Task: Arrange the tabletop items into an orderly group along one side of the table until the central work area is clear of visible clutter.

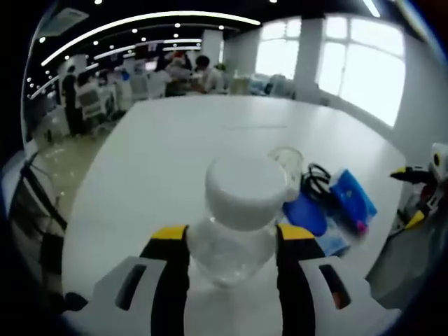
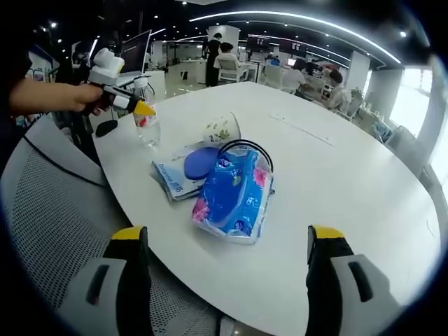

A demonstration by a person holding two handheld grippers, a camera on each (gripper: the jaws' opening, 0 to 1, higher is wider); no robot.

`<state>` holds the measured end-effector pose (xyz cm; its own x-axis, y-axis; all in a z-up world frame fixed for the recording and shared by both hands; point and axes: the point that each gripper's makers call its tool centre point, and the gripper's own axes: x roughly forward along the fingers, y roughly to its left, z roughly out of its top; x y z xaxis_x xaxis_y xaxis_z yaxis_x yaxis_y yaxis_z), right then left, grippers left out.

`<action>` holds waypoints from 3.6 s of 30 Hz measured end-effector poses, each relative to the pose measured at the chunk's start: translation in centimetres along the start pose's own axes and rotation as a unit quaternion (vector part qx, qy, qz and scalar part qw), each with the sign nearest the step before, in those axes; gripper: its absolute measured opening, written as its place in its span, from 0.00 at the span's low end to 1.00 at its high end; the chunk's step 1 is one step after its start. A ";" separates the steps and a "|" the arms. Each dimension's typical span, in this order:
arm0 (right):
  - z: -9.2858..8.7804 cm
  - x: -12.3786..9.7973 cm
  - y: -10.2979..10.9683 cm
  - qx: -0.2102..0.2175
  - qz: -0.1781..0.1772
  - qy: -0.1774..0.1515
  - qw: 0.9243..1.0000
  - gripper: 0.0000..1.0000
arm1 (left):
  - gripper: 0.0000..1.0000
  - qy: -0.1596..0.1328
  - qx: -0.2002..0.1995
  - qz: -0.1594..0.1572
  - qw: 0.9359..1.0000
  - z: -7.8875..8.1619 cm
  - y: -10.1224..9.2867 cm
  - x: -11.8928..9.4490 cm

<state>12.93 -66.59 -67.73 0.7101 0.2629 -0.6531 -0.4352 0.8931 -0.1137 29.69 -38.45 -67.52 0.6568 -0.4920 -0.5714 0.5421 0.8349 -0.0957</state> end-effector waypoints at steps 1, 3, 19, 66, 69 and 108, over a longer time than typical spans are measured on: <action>0.0 0.0 0.0 0.000 0.000 0.000 1.000 0.94 | 0.46 0.000 0.000 -0.002 1.000 0.0 0.0 0.0; 0.0 0.0 0.0 0.000 0.000 -0.001 1.000 0.94 | 0.45 0.000 0.003 -0.005 1.000 0.1 0.3 0.2; 1.0 -0.2 0.1 0.022 0.005 -0.029 0.999 0.98 | 0.45 -0.012 0.034 -0.041 0.999 2.6 1.5 1.5; -0.2 0.0 -0.6 0.026 -0.008 -0.002 1.000 0.96 | 0.45 0.031 0.113 -0.153 0.981 7.4 3.7 9.4; -0.2 0.0 -0.6 0.024 -0.007 -0.001 1.000 0.95 | 0.45 0.035 0.113 -0.153 0.981 7.2 4.0 9.0; -0.2 0.1 -0.2 0.023 0.000 -0.001 1.000 0.96 | 0.52 0.026 0.099 -0.172 0.980 7.1 3.9 7.0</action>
<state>12.99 -66.83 -67.86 0.7111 0.2642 -0.6515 -0.4095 0.9090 -0.0783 40.11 -40.42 -66.09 0.3923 -0.7183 -0.5746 0.8209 0.5553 -0.1337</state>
